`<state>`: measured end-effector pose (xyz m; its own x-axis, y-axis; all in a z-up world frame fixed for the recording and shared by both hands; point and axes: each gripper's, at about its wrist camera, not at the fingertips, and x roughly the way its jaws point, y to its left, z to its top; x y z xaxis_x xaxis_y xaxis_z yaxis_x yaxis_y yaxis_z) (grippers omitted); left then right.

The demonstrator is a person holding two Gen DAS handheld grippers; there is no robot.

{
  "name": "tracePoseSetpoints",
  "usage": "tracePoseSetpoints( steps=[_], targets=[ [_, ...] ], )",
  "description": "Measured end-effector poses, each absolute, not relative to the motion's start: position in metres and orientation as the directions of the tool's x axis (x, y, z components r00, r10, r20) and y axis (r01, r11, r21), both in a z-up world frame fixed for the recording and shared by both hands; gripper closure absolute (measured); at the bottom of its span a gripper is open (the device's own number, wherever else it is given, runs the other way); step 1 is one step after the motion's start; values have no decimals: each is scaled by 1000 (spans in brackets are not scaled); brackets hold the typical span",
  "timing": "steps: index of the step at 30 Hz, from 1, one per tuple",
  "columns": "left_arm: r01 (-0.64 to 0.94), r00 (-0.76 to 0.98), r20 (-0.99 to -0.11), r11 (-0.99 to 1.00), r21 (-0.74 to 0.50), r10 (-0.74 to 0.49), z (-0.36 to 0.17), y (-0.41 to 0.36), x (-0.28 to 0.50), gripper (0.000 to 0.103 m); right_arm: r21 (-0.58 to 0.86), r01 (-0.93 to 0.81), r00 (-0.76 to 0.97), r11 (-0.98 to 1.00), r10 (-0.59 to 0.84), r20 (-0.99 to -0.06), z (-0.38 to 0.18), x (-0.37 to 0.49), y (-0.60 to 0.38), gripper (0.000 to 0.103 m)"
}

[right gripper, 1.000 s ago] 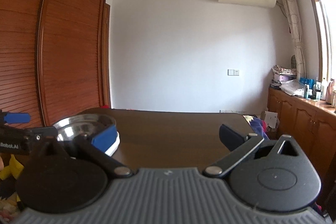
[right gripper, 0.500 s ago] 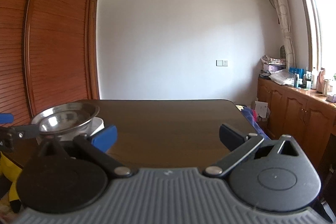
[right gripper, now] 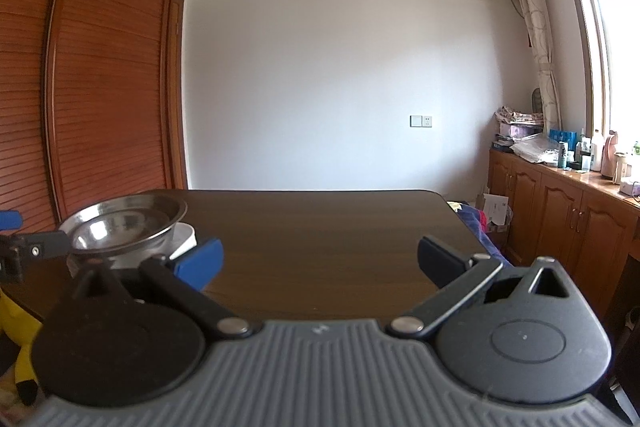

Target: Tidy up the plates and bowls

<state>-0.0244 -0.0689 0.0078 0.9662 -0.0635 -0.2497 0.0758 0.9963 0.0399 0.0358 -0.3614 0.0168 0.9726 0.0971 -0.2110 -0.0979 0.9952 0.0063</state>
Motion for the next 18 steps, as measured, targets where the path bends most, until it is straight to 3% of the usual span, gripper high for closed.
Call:
tracePoseSetpoints(
  steps=[18],
  targets=[
    [71, 967, -248, 997, 41, -59, 7, -69, -25, 0, 3, -100, 970, 995, 98, -224, 16, 36, -361, 0]
  ],
)
